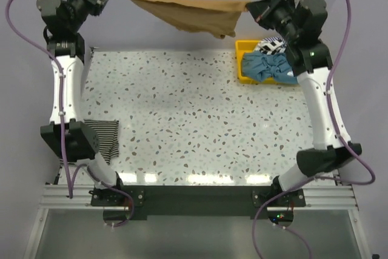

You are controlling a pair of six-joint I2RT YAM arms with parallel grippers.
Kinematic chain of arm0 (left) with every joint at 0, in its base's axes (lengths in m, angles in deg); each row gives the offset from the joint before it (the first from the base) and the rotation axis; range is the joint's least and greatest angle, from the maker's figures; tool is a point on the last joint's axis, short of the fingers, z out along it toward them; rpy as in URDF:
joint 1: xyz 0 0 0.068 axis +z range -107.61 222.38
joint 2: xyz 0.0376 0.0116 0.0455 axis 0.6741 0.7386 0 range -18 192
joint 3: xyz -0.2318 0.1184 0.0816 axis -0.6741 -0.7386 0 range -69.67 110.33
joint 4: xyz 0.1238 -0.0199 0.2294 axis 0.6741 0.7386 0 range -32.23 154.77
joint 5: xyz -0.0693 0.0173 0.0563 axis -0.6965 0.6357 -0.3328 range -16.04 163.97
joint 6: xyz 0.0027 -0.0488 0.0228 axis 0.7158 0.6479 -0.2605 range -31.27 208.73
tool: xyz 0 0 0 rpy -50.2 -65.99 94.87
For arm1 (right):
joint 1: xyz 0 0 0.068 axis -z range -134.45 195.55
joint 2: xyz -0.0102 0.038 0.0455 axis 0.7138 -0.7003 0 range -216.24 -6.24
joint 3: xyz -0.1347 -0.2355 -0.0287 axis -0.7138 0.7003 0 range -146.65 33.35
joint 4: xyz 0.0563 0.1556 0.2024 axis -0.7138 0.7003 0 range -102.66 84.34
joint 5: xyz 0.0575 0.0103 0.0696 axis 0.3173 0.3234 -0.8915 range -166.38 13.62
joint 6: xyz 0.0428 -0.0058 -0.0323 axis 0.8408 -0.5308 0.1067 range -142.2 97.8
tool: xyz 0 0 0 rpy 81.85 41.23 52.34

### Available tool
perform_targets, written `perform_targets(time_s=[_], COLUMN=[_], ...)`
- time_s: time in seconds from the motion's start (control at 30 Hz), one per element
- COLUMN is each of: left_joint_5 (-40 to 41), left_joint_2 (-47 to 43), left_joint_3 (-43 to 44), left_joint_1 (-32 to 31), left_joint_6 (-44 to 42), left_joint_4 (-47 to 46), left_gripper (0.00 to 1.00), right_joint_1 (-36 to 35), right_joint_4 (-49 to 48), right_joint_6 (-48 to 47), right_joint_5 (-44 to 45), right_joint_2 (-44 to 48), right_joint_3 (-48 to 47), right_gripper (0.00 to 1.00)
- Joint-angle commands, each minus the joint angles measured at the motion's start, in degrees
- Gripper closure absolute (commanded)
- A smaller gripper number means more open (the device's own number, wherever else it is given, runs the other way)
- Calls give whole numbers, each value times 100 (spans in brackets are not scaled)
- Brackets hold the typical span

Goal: Fold and stack the tank tops
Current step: Flatten the tank top out

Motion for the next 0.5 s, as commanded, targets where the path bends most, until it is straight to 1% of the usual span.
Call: perform_targets(time_s=[0.0,0.03,0.07,0.1,0.13,0.17,0.2,0.23,0.27,0.3,0.33,0.4,0.43,0.47], left_joint_5=[-376,-376,-376,-393,-394,-359,-324,-219,-166,-139,-43,28,168,230], left_joint_2=[-1030,-1250,-1661,-1857,-2059,-2444,-2639,-2824,-3191,-3351,-3501,-3861,-3984,-4212], left_joint_3=[-1894,-2378,-3322,-3801,-4285,-5229,-5700,-6148,-7049,-7493,-8185,-8708,-8911,-9269], left_joint_1=[-14,-22,-22,-31,-40,-40,-40,-31,-31,-31,-31,-40,-40,-40], left_joint_6=[-178,-284,-372,-512,-618,-714,-898,-969,-1031,-1162,-1242,-1504,-1593,-1664], left_joint_4=[-795,-769,-673,-629,-558,-332,-181,-23,135,137,502,751,917,1206], left_gripper=[100,100,100,100,100,100,100,100,100,100,100,100,100,100], right_joint_1=[23,23,32,23,23,23,15,23,15,15,23,23,6,23], right_joint_4=[-462,-506,-498,-472,-576,-629,-638,-525,-437,-341,-131,46,247,328], right_joint_6=[110,127,153,206,259,311,399,408,400,400,417,417,452,505], right_joint_5=[-294,-294,-285,-259,-311,-373,-425,-426,-339,-303,-329,-276,-311,-303], right_joint_2=[795,1250,1472,1692,2181,2386,2614,2782,3123,3274,3415,3811,3934,4135], right_joint_3=[2149,2681,3209,4284,4860,5414,6438,6875,7279,7979,8282,8984,9162,9460], right_gripper=[100,100,100,100,100,100,100,100,100,100,100,100,100,100])
